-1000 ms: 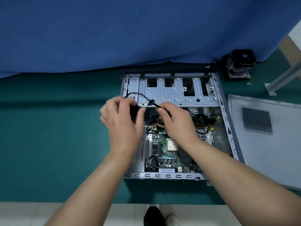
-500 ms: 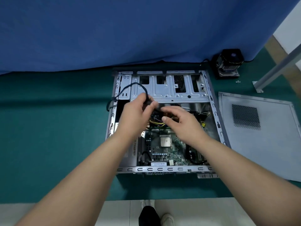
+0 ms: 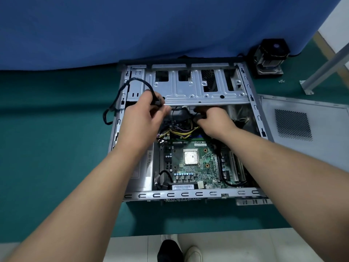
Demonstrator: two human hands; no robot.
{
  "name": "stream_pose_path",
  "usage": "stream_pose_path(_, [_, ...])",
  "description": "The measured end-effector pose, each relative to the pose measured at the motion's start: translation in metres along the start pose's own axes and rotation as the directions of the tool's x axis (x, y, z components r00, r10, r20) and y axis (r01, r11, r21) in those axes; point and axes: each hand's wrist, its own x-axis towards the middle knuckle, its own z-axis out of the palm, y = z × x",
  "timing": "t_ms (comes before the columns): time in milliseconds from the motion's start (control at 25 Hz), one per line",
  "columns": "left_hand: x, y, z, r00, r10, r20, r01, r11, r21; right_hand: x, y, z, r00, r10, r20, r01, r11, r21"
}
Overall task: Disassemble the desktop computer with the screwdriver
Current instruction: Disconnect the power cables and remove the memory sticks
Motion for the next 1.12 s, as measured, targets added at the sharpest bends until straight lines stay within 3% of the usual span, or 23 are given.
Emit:
stream_pose_path(240, [0.001, 0.002, 0.002, 0.997, 0.058, -0.048, -0.054, 0.996, 0.066, 0.017, 0.016, 0.013, 0.997, -0.073, -0.040, 0.074, 0.997, 0.037])
stream_pose_path(480, [0.002, 0.002, 0.004, 0.998, 0.064, -0.022, -0.060, 0.985, 0.163, 0.015, 0.024, 0.024, 0.982, -0.159, -0.101, 0.154, 0.987, -0.053])
stream_pose_path(1120, [-0.002, 0.007, 0.005, 0.996, 0.066, -0.053, -0.052, 0.971, 0.234, 0.024, 0.030, 0.034, 0.986, -0.073, -0.148, 0.074, 0.997, 0.006])
